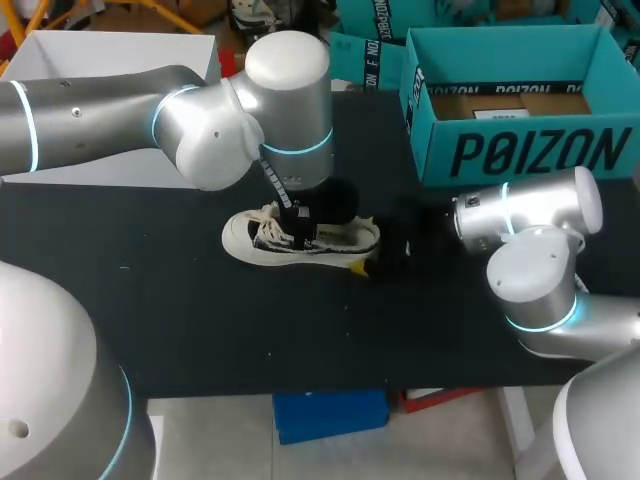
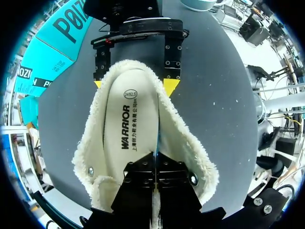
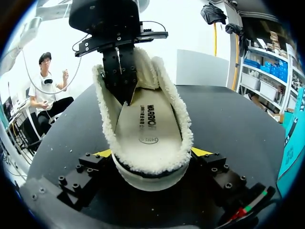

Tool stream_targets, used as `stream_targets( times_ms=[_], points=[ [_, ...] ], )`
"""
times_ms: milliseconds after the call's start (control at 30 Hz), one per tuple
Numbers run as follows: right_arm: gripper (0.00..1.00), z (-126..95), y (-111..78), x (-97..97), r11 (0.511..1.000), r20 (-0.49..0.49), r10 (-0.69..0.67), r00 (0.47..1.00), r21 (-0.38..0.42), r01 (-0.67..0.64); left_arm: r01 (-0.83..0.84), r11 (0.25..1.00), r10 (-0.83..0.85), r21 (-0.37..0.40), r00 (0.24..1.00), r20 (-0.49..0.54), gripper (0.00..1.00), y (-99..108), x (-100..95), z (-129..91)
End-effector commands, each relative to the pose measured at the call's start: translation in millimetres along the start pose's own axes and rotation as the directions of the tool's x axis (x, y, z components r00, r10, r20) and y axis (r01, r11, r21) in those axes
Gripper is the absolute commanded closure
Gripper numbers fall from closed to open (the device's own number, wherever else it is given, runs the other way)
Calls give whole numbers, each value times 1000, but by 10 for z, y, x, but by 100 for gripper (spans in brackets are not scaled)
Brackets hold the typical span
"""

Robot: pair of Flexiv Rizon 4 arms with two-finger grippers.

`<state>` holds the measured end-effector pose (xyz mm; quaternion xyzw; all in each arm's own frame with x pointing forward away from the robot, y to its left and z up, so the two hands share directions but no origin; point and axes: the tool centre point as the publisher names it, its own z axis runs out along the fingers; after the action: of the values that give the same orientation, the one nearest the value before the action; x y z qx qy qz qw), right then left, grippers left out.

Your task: Take the shoe out of the shoebox, open the shoe tongue, remove and reinsert the insole, then place the shoe into the shoebox

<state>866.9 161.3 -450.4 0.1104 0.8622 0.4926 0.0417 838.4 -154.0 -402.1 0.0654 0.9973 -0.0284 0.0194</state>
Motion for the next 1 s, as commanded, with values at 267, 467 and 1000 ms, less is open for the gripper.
stream_targets(
  times_ms=[267, 467, 1000],
  points=[
    [100, 63, -33, -37, 1000, 4, 5, 1000, 4, -5, 8, 1000, -8, 15, 1000, 28, 100, 69, 145, -116],
    [100, 63, -33, -37, 1000, 4, 5, 1000, 4, -5, 18, 1000, -19, 19, 999, 42, 100, 82, 140, -181],
    [100, 63, -33, -37, 1000, 4, 5, 1000, 4, -5, 50, 998, -52, 26, 997, 62, 100, 156, 141, -237]
  ],
)
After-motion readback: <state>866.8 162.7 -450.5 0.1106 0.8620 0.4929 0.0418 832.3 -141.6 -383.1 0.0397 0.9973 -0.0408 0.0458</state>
